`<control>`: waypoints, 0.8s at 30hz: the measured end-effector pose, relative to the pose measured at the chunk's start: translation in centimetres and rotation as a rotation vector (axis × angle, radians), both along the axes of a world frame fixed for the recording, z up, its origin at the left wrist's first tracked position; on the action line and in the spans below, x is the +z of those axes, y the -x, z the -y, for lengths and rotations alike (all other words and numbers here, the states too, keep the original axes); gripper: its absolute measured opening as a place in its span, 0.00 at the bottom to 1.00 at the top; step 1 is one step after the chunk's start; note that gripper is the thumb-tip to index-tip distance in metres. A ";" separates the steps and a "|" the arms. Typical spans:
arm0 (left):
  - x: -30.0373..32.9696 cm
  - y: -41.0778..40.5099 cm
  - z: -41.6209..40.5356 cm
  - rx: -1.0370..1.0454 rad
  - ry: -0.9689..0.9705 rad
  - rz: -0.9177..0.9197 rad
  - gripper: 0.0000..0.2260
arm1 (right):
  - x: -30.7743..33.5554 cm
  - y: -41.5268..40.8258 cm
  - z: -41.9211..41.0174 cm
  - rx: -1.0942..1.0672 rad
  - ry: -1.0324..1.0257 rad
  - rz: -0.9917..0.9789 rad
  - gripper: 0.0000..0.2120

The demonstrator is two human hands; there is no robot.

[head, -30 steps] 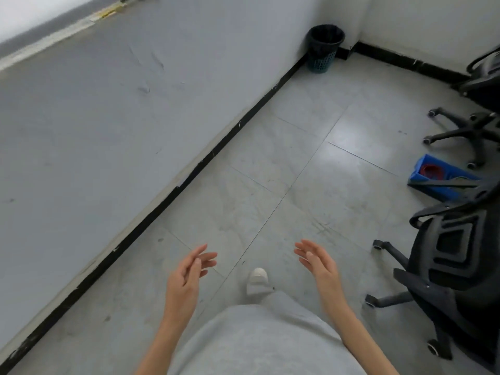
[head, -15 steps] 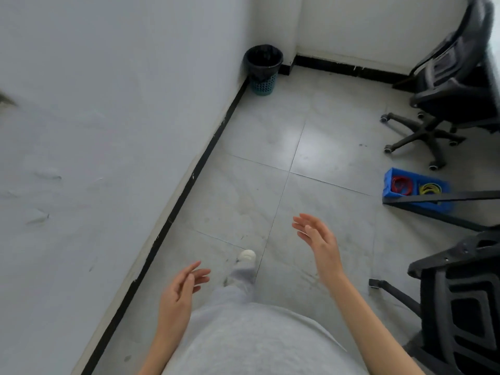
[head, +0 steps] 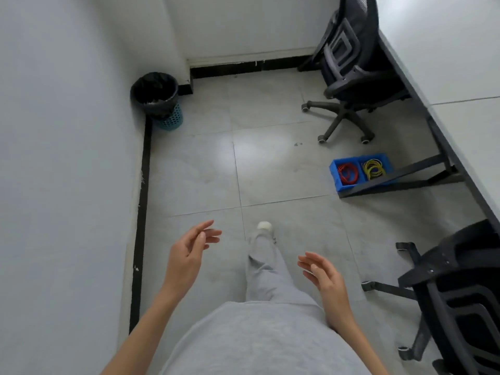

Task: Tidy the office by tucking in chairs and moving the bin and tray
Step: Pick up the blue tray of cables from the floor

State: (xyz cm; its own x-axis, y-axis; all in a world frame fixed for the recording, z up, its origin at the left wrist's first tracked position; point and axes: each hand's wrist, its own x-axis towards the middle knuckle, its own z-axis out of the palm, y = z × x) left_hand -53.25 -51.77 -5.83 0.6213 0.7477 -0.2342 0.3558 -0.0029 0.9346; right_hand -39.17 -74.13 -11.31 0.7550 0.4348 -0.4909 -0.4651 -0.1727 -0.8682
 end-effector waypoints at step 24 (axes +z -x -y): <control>-2.5 -52.6 -33.8 -0.848 0.007 -0.181 0.14 | 0.8 -38.3 -28.2 -0.958 -0.046 0.028 0.13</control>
State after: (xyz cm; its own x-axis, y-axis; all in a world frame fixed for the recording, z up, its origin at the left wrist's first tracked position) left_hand -0.68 -17.92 -8.31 0.9212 0.0473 -0.3861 0.3794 -0.3290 0.8648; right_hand -0.91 -45.98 -10.54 0.8111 -0.3547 -0.4652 -0.3699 0.3050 -0.8776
